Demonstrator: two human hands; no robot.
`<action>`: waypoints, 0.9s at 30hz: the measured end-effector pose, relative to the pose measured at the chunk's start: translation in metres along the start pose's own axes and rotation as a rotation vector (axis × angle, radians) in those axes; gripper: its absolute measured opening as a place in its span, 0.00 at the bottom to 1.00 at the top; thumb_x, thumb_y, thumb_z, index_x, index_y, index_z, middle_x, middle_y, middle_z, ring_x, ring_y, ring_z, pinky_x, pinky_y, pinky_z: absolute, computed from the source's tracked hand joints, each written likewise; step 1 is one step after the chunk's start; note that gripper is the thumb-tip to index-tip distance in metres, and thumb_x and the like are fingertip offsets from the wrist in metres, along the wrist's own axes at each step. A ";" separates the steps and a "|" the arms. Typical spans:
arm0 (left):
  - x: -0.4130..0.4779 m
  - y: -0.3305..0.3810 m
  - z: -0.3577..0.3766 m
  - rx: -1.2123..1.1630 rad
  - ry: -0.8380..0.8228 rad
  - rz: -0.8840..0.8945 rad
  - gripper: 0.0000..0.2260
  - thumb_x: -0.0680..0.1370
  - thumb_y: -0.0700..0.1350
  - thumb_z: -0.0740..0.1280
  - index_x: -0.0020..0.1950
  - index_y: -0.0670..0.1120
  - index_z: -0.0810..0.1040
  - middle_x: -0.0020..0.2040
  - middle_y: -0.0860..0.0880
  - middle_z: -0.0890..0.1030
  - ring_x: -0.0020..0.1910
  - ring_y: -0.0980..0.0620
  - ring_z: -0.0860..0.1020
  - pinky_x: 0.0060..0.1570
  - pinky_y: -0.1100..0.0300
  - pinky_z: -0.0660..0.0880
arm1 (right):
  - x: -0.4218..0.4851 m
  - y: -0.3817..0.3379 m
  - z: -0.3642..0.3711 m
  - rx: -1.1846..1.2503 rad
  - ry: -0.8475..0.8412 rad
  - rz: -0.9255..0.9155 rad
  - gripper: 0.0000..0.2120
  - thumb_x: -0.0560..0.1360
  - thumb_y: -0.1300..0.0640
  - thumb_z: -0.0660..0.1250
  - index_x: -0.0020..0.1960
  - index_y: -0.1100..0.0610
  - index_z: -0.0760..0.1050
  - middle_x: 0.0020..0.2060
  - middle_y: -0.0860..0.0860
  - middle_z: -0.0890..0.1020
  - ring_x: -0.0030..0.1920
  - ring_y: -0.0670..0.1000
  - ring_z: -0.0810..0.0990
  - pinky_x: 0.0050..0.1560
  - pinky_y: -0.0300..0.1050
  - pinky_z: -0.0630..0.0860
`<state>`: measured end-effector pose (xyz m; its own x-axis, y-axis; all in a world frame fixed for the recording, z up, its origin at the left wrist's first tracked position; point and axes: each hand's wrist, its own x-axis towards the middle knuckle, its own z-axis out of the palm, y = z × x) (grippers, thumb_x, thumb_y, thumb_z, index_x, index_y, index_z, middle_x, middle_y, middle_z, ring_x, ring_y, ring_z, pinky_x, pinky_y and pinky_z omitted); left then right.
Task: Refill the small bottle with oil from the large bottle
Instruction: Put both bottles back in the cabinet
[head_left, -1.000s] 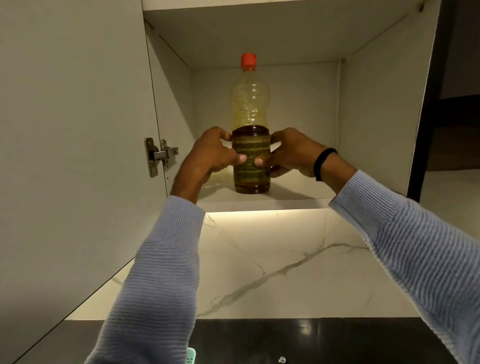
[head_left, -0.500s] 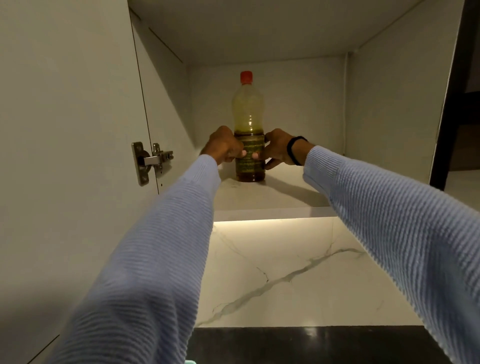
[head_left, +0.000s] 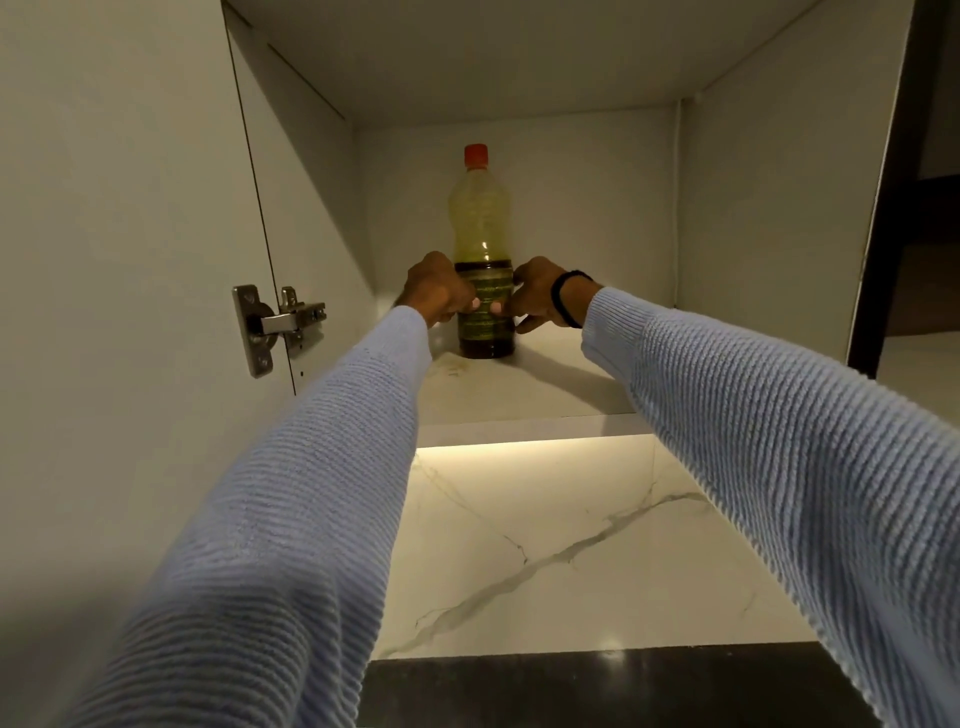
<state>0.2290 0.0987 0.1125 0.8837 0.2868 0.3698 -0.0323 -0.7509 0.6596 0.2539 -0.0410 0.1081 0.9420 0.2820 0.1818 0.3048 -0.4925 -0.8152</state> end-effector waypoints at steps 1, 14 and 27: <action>-0.004 0.001 0.000 0.010 0.007 -0.004 0.15 0.74 0.43 0.75 0.56 0.43 0.74 0.56 0.43 0.81 0.52 0.46 0.81 0.46 0.56 0.77 | -0.001 0.000 0.000 -0.015 0.015 -0.007 0.27 0.76 0.65 0.71 0.72 0.65 0.67 0.66 0.60 0.75 0.62 0.60 0.78 0.57 0.53 0.80; -0.227 -0.034 0.005 -0.466 0.325 0.323 0.19 0.75 0.47 0.74 0.64 0.49 0.74 0.46 0.55 0.83 0.45 0.63 0.82 0.47 0.70 0.78 | -0.191 0.043 0.017 0.323 0.168 -0.349 0.11 0.74 0.59 0.73 0.56 0.55 0.78 0.45 0.56 0.85 0.47 0.55 0.86 0.50 0.48 0.83; -0.323 -0.208 0.146 -0.348 -0.098 -0.146 0.22 0.74 0.47 0.75 0.66 0.50 0.72 0.48 0.52 0.81 0.46 0.58 0.81 0.43 0.69 0.77 | -0.282 0.216 0.112 0.320 0.082 0.039 0.21 0.74 0.58 0.74 0.65 0.60 0.76 0.50 0.55 0.85 0.48 0.52 0.86 0.55 0.54 0.82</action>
<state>0.0182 0.0755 -0.2401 0.9304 0.3055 0.2024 -0.0440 -0.4552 0.8893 0.0386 -0.1343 -0.1811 0.9642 0.1943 0.1803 0.2210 -0.2141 -0.9515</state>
